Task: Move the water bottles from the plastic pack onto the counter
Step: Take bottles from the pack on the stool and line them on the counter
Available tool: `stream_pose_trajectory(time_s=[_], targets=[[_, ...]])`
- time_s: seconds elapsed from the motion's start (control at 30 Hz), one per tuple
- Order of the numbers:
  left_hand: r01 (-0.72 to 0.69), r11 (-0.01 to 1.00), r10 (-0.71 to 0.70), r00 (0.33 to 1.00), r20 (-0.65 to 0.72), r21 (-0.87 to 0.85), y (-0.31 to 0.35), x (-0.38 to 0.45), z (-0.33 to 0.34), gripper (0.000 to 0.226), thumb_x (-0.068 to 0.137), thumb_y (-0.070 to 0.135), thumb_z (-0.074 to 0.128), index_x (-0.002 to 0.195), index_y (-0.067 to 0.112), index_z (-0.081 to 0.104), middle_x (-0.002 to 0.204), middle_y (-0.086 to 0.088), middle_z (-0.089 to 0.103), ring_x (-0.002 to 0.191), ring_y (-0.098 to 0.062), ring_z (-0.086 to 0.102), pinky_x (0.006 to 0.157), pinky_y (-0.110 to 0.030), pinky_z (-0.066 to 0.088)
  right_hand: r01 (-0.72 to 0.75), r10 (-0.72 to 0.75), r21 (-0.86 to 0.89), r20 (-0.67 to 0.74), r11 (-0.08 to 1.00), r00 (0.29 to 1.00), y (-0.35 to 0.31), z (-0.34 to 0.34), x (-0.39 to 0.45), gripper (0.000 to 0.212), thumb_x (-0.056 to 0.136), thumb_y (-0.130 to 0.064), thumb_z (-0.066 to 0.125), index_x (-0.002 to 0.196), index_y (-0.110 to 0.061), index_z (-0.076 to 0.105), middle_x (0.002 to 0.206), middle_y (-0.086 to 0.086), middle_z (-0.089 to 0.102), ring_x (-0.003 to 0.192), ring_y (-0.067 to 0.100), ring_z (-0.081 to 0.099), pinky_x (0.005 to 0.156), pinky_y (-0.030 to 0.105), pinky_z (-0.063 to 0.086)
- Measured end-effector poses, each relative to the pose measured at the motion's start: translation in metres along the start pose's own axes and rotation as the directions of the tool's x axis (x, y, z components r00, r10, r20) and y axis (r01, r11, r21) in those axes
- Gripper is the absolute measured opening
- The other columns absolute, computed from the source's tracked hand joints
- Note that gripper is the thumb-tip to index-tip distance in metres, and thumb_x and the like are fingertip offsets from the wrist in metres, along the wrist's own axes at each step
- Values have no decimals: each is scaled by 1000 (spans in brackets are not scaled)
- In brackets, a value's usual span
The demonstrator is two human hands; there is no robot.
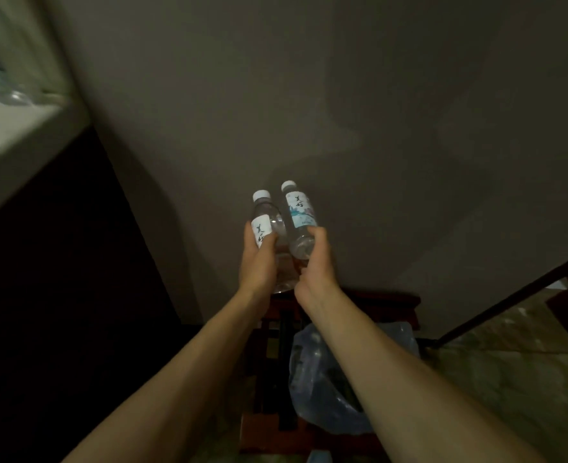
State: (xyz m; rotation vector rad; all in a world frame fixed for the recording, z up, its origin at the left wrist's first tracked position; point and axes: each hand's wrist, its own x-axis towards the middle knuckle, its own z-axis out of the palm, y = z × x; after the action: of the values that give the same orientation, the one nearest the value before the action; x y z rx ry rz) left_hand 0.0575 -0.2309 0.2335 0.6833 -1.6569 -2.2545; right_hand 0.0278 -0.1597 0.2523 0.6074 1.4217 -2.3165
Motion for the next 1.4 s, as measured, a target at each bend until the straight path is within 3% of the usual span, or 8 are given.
stream_pose_trajectory(time_s=[0.13, 0.23, 0.37, 0.63, 0.97, 1.1, 1.27, 1.4], targets=[[-93, 996, 94, 995, 37, -11, 36, 0, -20, 33, 88, 33, 53, 118, 45, 56, 97, -1, 77, 86, -27, 76, 73, -57, 61, 68, -71, 42, 87, 997, 994, -8, 28, -19, 48, 77, -35, 63, 119, -14, 63, 114, 15, 70, 91, 26, 69, 61, 32, 55], [-137, 989, 138, 990, 33, -50, 57, -3, -33, 38, 89, 31, 61, 126, 39, 54, 98, -9, 76, 78, -29, 75, 56, -40, 60, 139, -144, 42, 193, 989, 970, -16, 38, -33, 49, 79, -28, 62, 124, -9, 58, 115, 20, 68, 87, 27, 65, 64, 31, 52], [-170, 985, 169, 985, -42, -10, 84, -11, -57, 53, 87, 31, 72, 135, 17, 53, 115, -11, 72, 93, -27, 75, 77, -43, 62, 193, -160, -39, 410, 980, 898, -21, 45, -51, 41, 83, -21, 63, 122, -13, 53, 117, 24, 66, 92, 29, 66, 71, 34, 54], [-309, 947, 320, 927, -194, 89, 136, -47, -117, 51, 86, 25, 75, 129, 9, 54, 111, -10, 70, 93, -19, 72, 72, -28, 61, 321, -139, -129, 711, 938, 690, -14, 86, -100, 57, 87, -3, 61, 137, -18, 38, 122, 13, 65, 99, 22, 66, 86, 35, 51], [-450, 884, 468, 846, -254, 128, 215, -75, -224, 55, 79, 14, 81, 125, 9, 51, 109, -9, 70, 98, -23, 73, 85, -41, 60, 450, -157, -157, 796, 879, 585, 30, 186, -158, 60, 82, 7, 63, 131, -17, 39, 99, 5, 72, 87, 16, 70, 66, 24, 54], [-457, 881, 473, 857, -204, 123, 243, -78, -281, 61, 78, 11, 81, 130, 5, 49, 113, -10, 70, 98, -21, 73, 85, -40, 60, 528, -226, -144, 787, 837, 573, 54, 236, -183, 62, 71, 0, 75, 120, -24, 47, 110, 10, 70, 102, 25, 68, 87, 41, 55], [-479, 862, 503, 851, -154, 167, 268, -77, -346, 55, 76, 15, 83, 121, 13, 52, 106, -2, 71, 85, -7, 74, 65, -21, 58, 623, -297, -164, 768, 765, 567, 84, 286, -210, 77, 69, 3, 78, 133, -17, 39, 119, 18, 65, 105, 27, 67, 91, 46, 55], [-481, 852, 509, 853, -117, 206, 274, -69, -381, 55, 75, 17, 84, 120, 15, 53, 108, -1, 69, 95, -13, 72, 76, -30, 60, 685, -354, -219, 725, 695, 591, 105, 310, -222, 74, 72, -3, 80, 131, -17, 38, 116, 13, 63, 95, 15, 69, 78, 30, 58]])
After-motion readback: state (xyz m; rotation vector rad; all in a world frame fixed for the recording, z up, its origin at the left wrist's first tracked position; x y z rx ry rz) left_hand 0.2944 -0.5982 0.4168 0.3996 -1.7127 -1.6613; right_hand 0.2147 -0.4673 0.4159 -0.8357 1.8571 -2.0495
